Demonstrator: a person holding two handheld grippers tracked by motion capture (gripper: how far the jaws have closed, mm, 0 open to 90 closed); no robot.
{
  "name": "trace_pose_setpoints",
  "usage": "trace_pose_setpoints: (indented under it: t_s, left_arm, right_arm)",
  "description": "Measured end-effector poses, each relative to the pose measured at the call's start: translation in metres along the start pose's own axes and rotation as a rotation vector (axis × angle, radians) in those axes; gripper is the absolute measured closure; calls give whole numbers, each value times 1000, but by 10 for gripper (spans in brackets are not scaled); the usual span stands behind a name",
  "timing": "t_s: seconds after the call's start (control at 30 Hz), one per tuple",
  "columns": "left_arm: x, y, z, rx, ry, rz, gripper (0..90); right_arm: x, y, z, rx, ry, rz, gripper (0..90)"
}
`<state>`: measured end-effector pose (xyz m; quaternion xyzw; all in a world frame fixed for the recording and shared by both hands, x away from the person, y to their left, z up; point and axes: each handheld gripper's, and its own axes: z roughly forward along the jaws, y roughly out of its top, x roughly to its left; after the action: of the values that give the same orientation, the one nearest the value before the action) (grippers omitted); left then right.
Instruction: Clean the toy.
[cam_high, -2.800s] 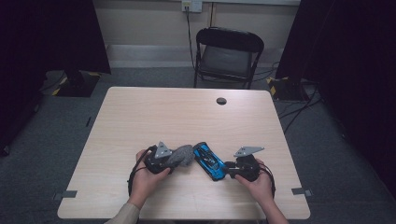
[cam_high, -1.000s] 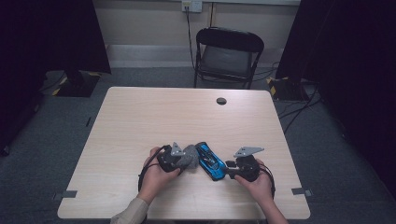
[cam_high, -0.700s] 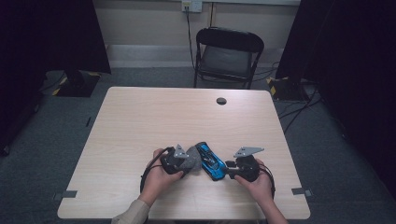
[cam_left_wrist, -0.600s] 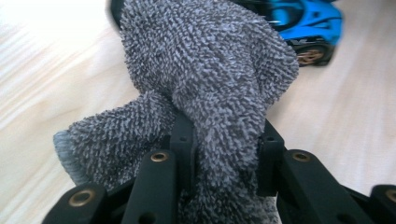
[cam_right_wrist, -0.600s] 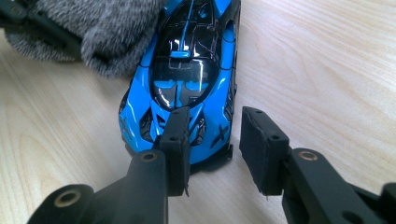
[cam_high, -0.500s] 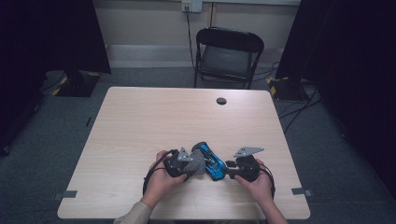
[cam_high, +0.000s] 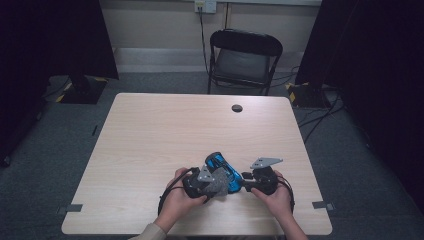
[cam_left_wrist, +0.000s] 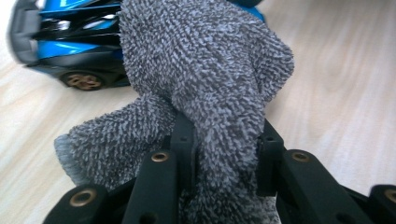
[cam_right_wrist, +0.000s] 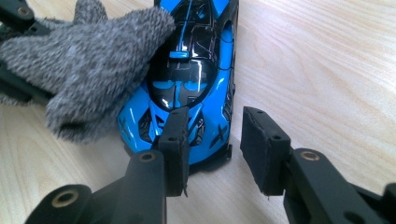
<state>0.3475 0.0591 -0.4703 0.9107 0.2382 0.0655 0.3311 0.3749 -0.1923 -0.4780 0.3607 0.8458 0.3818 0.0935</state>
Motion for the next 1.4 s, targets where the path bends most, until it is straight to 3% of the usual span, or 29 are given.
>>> trace_pose_setpoints:
  t_s: [0.23,0.33,0.5,0.67,0.77,0.93,1.03,1.23,1.27,1.4]
  left_arm:
    - [-11,3,2,-13,-73,28,685]
    - [-14,4,3,-12,-74,43,685]
    - [-9,1,-3,-31,-73,19,685]
    - [4,-4,-17,-48,-45,-8,684]
    - [18,-9,-26,-59,-1,-38,684]
    - [43,-21,-40,-35,45,-88,683]
    - [52,-29,-42,-4,59,-110,683]
    - [60,-36,-34,-24,108,-159,673]
    - [62,-35,-33,-20,113,-162,673]
    - [60,-25,-25,18,113,-112,674]
  right_arm:
    - [0,0,0,-2,-1,3,619]
    - [0,0,0,0,0,2,615]
    - [0,-1,0,-4,-3,8,610]
    - [-1,-2,0,-11,-5,13,592]
    - [-1,-2,0,-10,-9,15,576]
    - [-2,-2,0,-10,-13,15,559]
    - [-2,-2,0,-11,-13,16,553]
    - [-2,-2,0,-11,-15,17,546]
    - [-2,-2,0,-11,-15,16,546]
    - [-2,-2,0,-10,-16,16,541]
